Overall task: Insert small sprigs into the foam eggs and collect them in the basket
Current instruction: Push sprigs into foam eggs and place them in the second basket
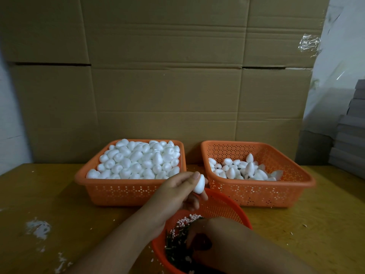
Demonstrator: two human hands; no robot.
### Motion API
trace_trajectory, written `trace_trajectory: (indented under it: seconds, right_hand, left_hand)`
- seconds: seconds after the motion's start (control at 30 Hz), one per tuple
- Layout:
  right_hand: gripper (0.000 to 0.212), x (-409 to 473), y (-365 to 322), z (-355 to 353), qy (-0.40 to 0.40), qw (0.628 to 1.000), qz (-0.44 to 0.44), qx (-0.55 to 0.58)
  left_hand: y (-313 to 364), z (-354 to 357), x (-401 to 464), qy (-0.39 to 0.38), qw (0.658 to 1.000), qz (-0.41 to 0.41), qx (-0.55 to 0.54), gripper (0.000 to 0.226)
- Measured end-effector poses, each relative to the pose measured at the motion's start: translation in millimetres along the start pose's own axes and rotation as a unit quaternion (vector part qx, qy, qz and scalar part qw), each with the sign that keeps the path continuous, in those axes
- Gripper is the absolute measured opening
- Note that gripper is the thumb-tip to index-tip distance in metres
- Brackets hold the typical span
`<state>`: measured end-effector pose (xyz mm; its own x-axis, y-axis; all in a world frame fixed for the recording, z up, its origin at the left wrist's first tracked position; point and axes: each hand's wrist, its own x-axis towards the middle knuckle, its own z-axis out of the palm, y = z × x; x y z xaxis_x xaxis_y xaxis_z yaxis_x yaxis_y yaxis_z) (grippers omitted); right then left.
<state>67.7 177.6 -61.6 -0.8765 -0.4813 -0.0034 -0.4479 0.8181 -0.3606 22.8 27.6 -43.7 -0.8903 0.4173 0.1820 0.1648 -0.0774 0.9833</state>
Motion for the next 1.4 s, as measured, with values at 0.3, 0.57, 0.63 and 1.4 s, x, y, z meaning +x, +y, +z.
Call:
trace_trajectory:
  seconds: [0.3,0.57,0.63,1.4]
  right_hand:
    - [0.018,-3.5,-1.5,-3.1,0.027,0.999,-0.005,0.040]
    - [0.009,0.2,0.8,-8.1,0.091,0.969,-0.024,0.230]
    - [0.013,0.1,0.8,-8.5,0.109,0.957,-0.022,0.267]
    - [0.009,-0.9,2.5,-7.0,0.442,0.793,-0.019,0.419]
  left_hand:
    - [-1.3,-2.4,-0.4,-0.023,1.000,-0.005,0.009,0.024]
    - [-6.2,-4.9,2.2,0.012,1.000,-0.004,0.003,0.021]
    - [-6.8,-5.4,2.4,0.011,1.000,-0.001,0.002,0.026]
    - [-10.7,-10.3,8.4,0.030,0.993,-0.071,-0.090,0.015]
